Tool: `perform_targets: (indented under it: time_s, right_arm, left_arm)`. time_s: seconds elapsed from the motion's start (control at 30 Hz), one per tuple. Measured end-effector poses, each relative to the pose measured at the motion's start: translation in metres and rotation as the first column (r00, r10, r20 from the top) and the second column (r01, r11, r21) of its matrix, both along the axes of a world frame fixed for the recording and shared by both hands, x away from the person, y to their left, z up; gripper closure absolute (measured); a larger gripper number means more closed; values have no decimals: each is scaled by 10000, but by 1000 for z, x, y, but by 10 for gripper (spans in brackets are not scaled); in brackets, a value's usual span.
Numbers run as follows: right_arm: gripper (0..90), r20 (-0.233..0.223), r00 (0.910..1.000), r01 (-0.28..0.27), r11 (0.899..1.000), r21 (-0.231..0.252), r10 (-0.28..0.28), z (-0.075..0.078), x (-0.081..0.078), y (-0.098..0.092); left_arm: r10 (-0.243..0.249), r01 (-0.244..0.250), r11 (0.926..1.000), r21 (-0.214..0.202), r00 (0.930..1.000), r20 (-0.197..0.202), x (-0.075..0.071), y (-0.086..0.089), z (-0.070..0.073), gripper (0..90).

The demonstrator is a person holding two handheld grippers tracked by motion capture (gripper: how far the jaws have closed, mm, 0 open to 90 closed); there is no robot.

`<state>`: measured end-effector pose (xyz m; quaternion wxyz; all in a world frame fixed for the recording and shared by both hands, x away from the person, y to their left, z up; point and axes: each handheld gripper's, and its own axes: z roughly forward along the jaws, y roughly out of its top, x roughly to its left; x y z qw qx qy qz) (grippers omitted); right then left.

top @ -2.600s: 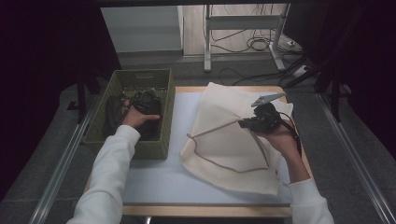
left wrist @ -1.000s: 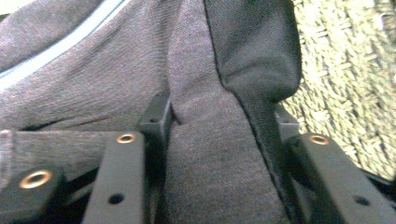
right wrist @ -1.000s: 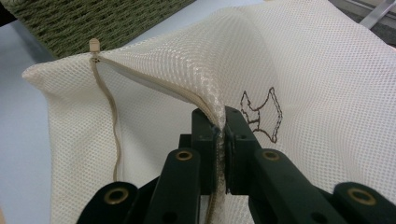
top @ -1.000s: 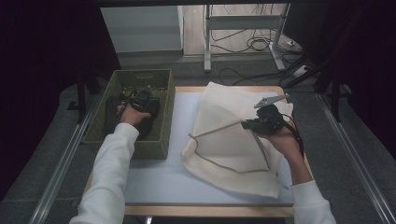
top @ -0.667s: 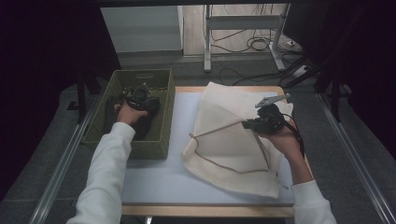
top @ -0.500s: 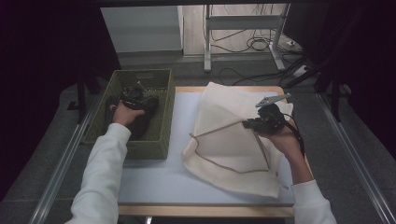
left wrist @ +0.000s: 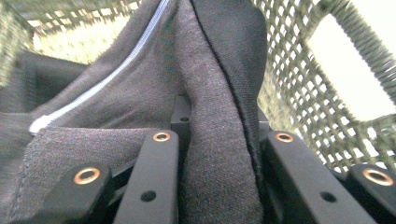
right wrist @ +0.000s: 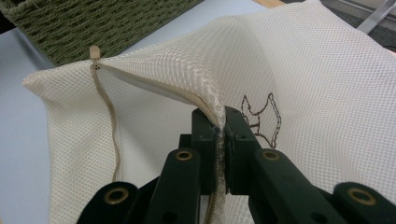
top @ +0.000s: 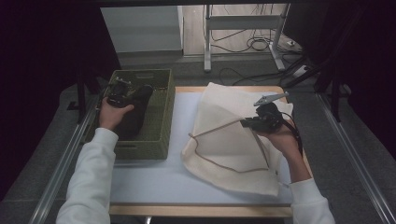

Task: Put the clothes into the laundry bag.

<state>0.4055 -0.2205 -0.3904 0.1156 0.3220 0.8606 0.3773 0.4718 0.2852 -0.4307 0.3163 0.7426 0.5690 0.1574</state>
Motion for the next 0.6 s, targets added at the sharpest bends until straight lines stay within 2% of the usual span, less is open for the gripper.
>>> perform_targets:
  time_s: [0.3, 0.6]
  right_arm:
    - [849, -9, 10000, 16, 10000, 22, -16, 0, 1, 0]
    - [849, -15, 10000, 40, 10000, 6, -40, 0, 1, 0]
  left_arm:
    - [154, -82, 9975, -708, 9948, 1011, -15, 12, 15, 748]
    - [333, -167, 9935, -1124, 9885, 1477, -23, 20, 20, 757]
